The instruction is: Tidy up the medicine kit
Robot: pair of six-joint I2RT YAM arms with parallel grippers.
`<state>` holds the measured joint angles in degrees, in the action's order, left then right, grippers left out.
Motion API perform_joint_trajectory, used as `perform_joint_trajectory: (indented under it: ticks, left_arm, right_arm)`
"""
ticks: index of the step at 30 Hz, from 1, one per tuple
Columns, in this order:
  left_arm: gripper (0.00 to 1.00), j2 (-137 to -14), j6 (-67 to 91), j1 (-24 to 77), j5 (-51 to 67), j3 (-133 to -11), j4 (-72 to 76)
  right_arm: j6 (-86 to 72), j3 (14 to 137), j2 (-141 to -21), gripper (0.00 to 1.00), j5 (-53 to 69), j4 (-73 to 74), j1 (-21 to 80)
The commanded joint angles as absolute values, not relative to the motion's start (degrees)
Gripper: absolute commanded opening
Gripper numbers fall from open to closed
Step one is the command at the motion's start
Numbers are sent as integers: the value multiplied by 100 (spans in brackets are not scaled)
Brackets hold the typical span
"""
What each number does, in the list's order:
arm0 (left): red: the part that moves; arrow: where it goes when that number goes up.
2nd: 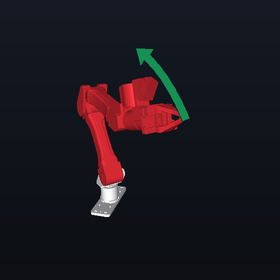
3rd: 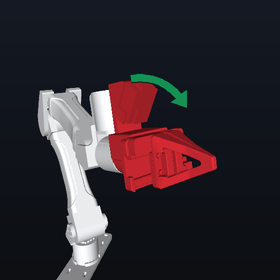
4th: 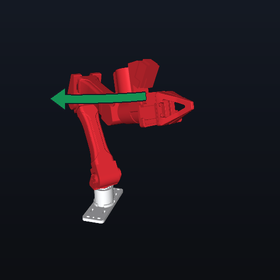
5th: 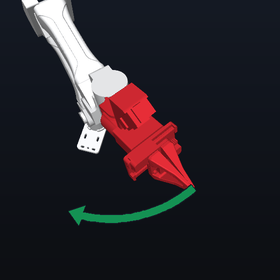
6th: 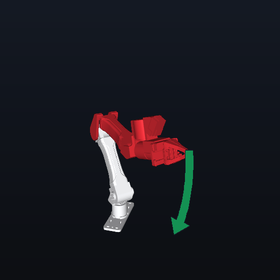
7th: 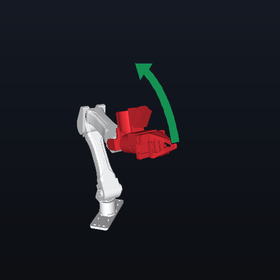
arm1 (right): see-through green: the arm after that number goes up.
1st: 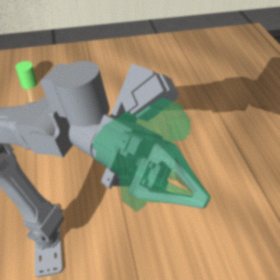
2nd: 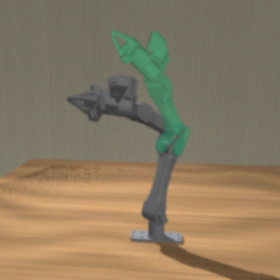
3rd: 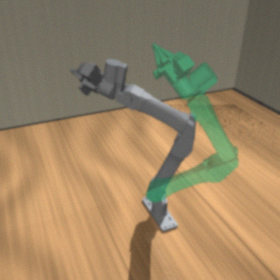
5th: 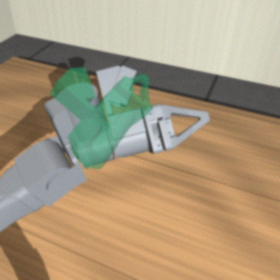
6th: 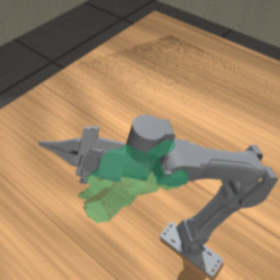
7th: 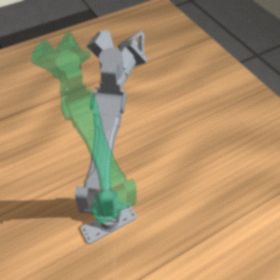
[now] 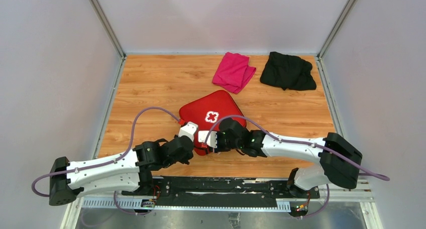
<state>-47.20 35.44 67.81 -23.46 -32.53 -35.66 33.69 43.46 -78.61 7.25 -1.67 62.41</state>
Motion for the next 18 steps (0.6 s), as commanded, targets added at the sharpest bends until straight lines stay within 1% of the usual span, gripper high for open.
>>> perform_joint_trajectory:
  ticks: [1, 7, 14, 18]
  left_arm:
    - [0, -4594, 3728, 7081, -1740, -3363, -3811]
    - [0, -4663, 3822, 7398, -1768, -3256, -3425]
    - [0, -4807, 3902, 7686, -1676, -2840, -2124]
    - [0, -4824, 3867, 7778, -1705, -2658, -1763]
  right_arm:
    - [3015, 4299, -8060, 31, 102, -141, 5985]
    - [2732, 4305, -8114, 30, 232, -306, 5985]
    - [2423, 4159, -8032, 30, 404, -585, 5985]
    - [2196, 3968, -7918, 30, 504, -828, 5985]
